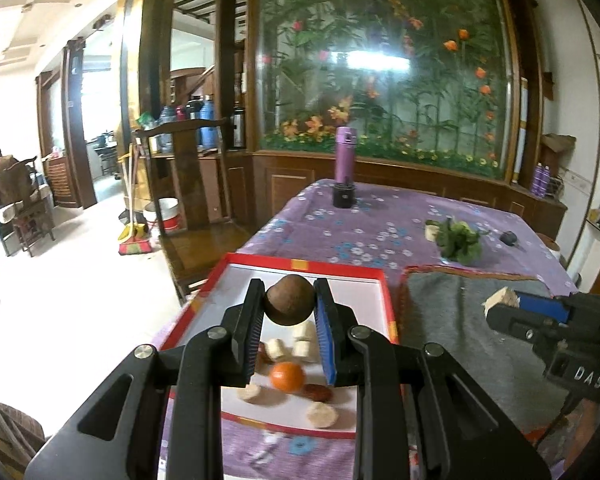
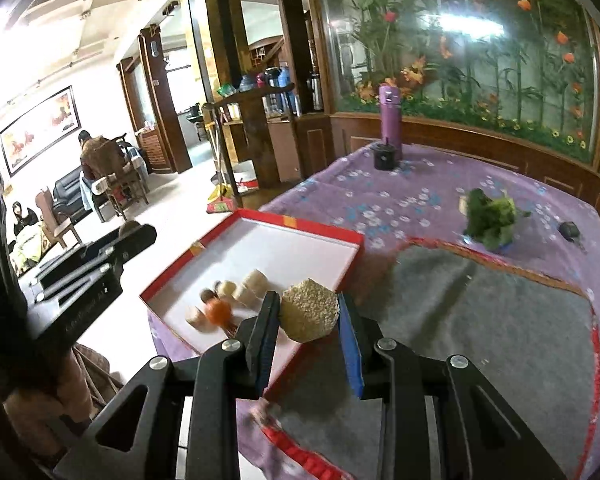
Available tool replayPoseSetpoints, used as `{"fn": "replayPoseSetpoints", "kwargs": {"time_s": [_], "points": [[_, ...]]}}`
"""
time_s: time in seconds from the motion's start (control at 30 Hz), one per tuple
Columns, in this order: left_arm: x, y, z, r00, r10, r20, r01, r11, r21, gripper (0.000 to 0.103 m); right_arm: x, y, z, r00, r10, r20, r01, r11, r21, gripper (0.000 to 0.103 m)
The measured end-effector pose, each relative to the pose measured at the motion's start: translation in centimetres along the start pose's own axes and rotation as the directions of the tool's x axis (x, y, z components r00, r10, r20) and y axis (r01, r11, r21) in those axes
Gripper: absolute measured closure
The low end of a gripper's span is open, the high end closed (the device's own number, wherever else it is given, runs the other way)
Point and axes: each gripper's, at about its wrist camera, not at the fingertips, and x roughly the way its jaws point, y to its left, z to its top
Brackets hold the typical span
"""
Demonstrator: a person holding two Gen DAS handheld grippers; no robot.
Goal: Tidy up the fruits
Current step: 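Carry the pastry and nut into the white tray and open both grippers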
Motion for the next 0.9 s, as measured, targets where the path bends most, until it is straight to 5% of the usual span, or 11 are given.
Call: {"fn": "replayPoseSetpoints", "kwargs": {"time_s": [0.4, 0.9], "points": [[2.9, 3.6, -0.3, 0.998, 0.063, -0.029, -0.064, 0.997, -0.030, 0.081, 4.5, 3.6, 2.2, 0.998, 0.064, 0.004, -0.064, 0.998, 0.008, 0.074], [10.2, 4.7, -3.7, 0.976, 0.092, -0.196, -0.096, 0.995, -0.009, 0.081, 14.7, 3.6, -1.5, 0.979, 0.061, -0.196, -0.054, 0.998, 0.043, 0.074]]}}
